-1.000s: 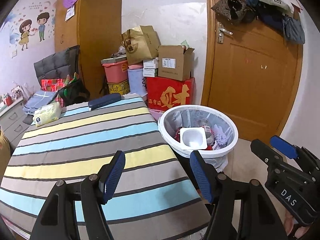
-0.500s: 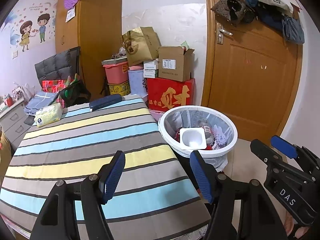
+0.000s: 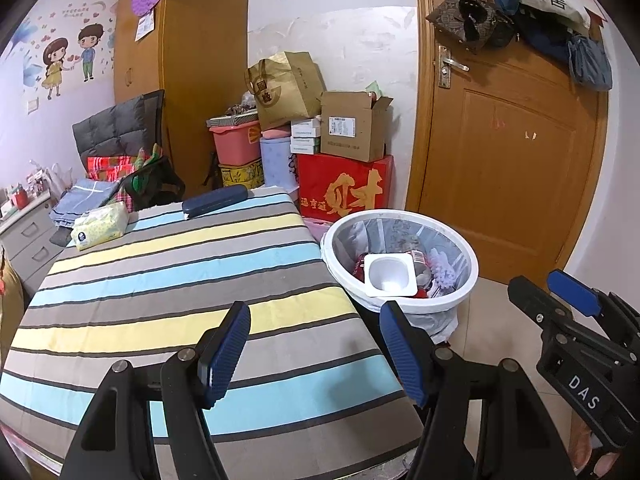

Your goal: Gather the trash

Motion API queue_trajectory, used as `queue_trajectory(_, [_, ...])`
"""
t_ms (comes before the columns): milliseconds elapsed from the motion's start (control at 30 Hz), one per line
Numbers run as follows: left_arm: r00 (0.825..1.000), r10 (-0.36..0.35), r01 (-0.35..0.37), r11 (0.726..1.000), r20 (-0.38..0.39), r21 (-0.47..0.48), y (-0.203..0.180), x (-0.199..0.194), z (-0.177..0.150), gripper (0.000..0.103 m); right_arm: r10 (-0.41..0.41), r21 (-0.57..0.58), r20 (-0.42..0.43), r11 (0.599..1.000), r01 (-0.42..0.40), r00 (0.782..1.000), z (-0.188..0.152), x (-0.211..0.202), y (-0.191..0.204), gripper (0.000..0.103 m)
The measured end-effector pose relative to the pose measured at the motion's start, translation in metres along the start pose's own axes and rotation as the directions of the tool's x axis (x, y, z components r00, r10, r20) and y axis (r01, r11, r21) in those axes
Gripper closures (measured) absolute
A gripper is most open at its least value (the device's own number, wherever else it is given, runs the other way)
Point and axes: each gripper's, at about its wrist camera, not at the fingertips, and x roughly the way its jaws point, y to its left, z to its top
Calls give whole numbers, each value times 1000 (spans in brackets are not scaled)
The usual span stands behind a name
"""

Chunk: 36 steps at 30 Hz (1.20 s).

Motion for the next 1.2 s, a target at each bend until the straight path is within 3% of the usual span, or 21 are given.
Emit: queue_trajectory(1200, [1000,-5,5,1000,3,1,1,-2,-2,36,3,-11,-9,1000,-4,1000,1,2,3,47])
